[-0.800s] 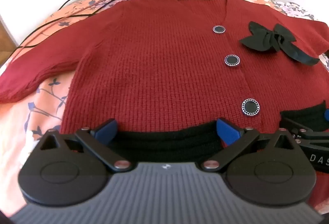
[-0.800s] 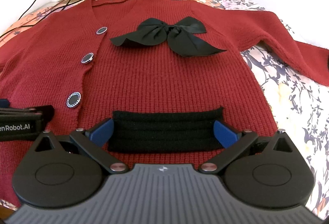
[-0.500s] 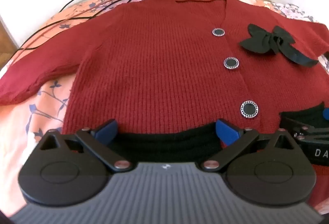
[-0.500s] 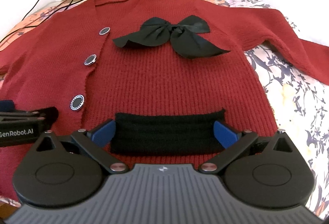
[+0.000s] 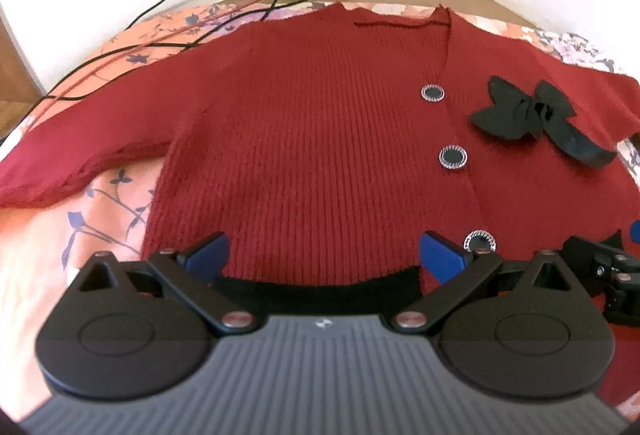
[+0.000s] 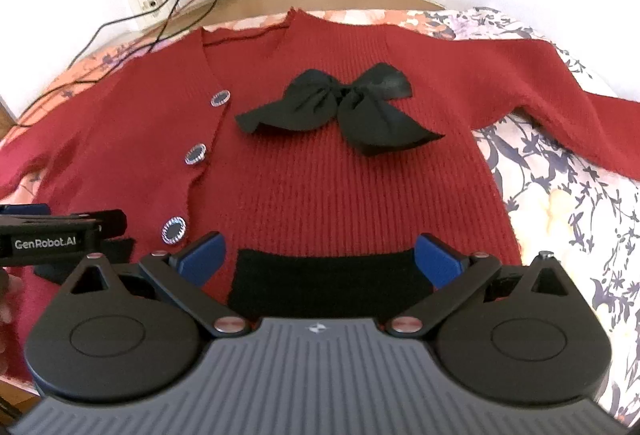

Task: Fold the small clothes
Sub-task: 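Position both grippers over the red cardigan's hem and sleeve cuff, then grasp the black-cuffed sleeve with the right gripper and lift it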

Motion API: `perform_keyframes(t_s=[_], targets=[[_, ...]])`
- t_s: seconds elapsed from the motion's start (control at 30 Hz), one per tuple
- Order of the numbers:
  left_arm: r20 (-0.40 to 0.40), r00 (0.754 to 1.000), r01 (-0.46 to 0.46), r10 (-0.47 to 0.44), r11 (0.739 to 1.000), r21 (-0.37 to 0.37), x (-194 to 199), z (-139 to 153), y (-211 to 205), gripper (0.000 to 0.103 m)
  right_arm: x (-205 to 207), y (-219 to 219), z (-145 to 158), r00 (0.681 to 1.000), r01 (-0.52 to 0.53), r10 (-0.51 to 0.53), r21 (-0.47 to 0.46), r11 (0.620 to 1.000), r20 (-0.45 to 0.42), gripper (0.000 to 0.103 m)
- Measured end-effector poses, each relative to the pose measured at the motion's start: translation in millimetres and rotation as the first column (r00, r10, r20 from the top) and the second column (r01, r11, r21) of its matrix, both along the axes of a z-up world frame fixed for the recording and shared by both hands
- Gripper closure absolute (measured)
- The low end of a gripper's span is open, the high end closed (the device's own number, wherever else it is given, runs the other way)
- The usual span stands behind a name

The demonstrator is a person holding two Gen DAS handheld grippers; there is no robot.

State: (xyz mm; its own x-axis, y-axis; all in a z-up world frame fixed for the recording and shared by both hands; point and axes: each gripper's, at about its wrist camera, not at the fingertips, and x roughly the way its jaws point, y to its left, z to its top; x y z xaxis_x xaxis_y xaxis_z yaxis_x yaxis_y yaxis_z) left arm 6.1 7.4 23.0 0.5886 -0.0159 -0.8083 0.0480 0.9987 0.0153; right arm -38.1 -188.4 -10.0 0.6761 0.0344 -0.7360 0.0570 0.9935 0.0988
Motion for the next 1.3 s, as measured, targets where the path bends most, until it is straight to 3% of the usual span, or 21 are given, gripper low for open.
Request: perform_keyframes(t_s=[0.77,1.3], targets=[[0.034,0.999,-0.018,0.019,1.0,-0.015,-3,22,-13,0.0,-5,-24,20,0.998,-0.023,0.018,0.081,0.996,0.058,0.0],[0.033,0.999,-0.003,0.003,1.0,0.001,3,25,-40,0.0,-5,-85,27,0.995,0.051,-0.065,0.175,0.983,0.074,0.0]])
